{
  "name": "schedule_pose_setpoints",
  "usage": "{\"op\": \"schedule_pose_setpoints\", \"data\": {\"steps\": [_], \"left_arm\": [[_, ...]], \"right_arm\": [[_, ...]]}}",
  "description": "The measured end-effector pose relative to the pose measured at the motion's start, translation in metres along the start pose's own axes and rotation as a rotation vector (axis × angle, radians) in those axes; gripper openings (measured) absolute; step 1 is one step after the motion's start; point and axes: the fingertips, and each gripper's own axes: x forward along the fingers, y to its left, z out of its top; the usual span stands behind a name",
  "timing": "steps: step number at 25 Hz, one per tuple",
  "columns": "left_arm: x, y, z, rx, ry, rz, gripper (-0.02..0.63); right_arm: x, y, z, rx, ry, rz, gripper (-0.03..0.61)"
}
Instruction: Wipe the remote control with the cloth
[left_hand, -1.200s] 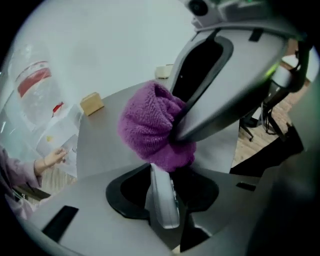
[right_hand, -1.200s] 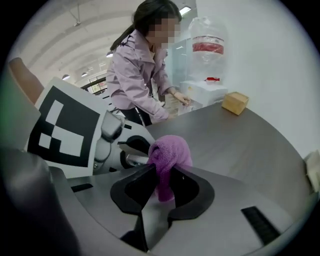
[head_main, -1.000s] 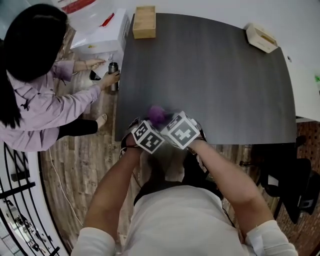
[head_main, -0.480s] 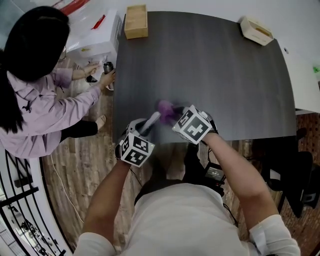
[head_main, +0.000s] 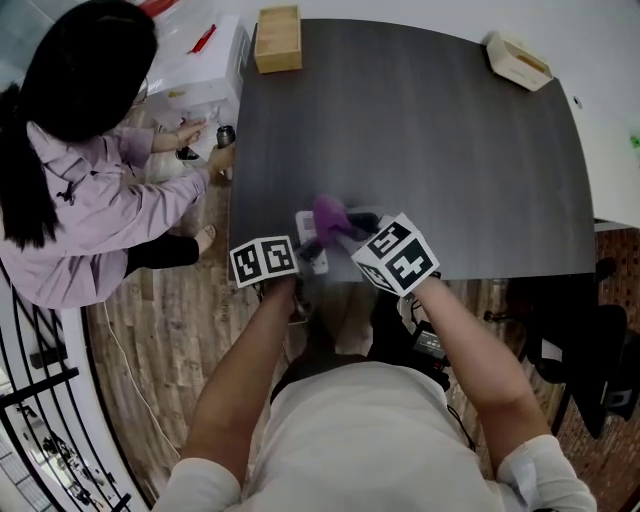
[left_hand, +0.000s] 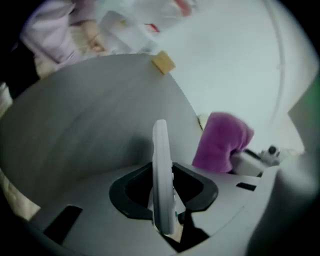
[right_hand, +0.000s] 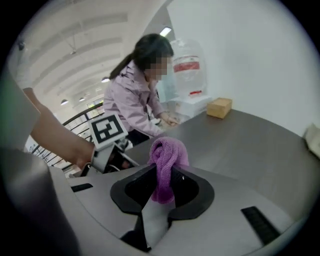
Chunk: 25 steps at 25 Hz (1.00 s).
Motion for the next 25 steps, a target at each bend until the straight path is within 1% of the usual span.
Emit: {"op": "schedule_pose_setpoints", "data": {"steps": [1, 2, 4, 6, 8, 10, 13, 15, 18, 19, 21, 22, 23, 24, 25], "left_arm": [[0.005, -0.001, -0.003, -0.060, -0.004, 0.005, 0.107], [0.009, -0.002, -0.007, -0.052, 0.006, 0.027, 0.107], [0.011, -0.006, -0.014, 0.044, 0.046, 0.064, 0.109], [0.007, -0.007, -0.016, 0.122, 0.080, 0.073, 0.128], [0.000, -0.004, -0.016, 0.175, 0.099, 0.084, 0.170], [-0.009, 0.002, -0.015, 0.224, 0.099, 0.110, 0.208], [-0.019, 0.007, -0.013, 0.269, 0.078, 0.122, 0.209], [-0.022, 0.008, -0.016, 0.255, 0.076, 0.103, 0.209], [-0.015, 0.005, -0.024, 0.165, 0.059, 0.057, 0.209], [-0.011, 0.000, -0.027, 0.147, 0.055, 0.039, 0.209], [-0.003, -0.010, -0.032, 0.158, 0.069, 0.003, 0.209], [-0.002, -0.013, -0.035, 0.184, 0.088, -0.009, 0.209], [-0.003, -0.015, -0.038, 0.228, 0.111, -0.012, 0.209], [-0.007, -0.015, -0.040, 0.301, 0.132, -0.001, 0.209], [-0.014, -0.014, -0.039, 0.412, 0.150, 0.025, 0.209]], "right_arm": [[0.004, -0.005, -0.015, 0.025, 0.035, -0.024, 0.087], [0.009, -0.008, -0.030, 0.037, 0.068, -0.038, 0.087], [0.014, -0.009, -0.048, 0.061, 0.103, -0.047, 0.087], [0.019, -0.010, -0.056, 0.076, 0.120, -0.050, 0.087], [0.026, -0.008, -0.061, 0.061, 0.144, -0.053, 0.087], [0.034, -0.005, -0.064, 0.033, 0.169, -0.048, 0.087], [0.043, -0.003, -0.066, 0.019, 0.193, -0.054, 0.087], [0.049, -0.002, -0.064, 0.038, 0.197, -0.063, 0.087], [0.055, -0.005, -0.059, 0.066, 0.193, -0.063, 0.087], [0.054, -0.009, -0.058, 0.066, 0.192, -0.066, 0.087], [0.049, -0.020, -0.055, 0.060, 0.194, -0.079, 0.087], [0.045, -0.026, -0.055, 0.059, 0.193, -0.091, 0.087], [0.040, -0.033, -0.056, 0.063, 0.188, -0.106, 0.087], [0.035, -0.038, -0.057, 0.073, 0.180, -0.121, 0.087], [0.031, -0.042, -0.060, 0.086, 0.171, -0.133, 0.087]]}}
